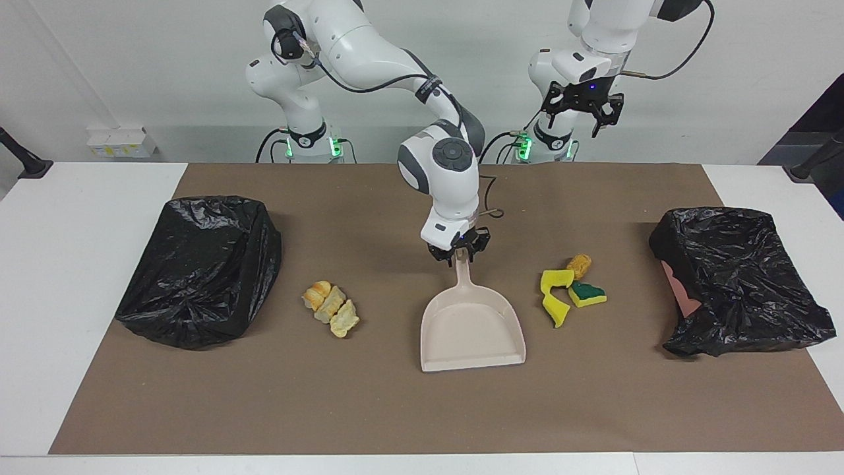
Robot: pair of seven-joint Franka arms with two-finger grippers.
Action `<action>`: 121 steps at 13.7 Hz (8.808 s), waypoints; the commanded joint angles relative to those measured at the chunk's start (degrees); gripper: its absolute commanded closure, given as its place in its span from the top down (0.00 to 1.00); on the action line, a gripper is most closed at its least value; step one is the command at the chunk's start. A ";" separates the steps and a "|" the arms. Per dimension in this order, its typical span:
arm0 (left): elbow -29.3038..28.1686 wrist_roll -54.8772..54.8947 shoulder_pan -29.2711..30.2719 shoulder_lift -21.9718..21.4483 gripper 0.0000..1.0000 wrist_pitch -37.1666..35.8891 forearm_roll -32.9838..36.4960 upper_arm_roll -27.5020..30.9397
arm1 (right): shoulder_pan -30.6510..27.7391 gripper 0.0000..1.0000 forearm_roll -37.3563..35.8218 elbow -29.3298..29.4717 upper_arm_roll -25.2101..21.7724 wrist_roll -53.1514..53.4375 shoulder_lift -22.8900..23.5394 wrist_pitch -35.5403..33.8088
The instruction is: Sweep and dump trash in bin
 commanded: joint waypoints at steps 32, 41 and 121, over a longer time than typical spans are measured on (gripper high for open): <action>-22.45 -40.96 -38.27 13.37 1.00 34.89 -6.02 -1.90 | -18.00 0.00 -9.40 -9.94 -0.17 -82.12 -10.16 -9.88; -25.80 -42.28 -38.63 13.37 0.48 35.08 -13.40 -1.90 | -18.00 0.00 -9.31 -9.94 -0.09 -81.94 -10.16 -9.70; 15.96 9.13 2.95 45.63 0.00 5.37 1.03 -3.31 | -7.98 0.00 -4.83 -6.34 4.40 -57.95 -7.44 -14.89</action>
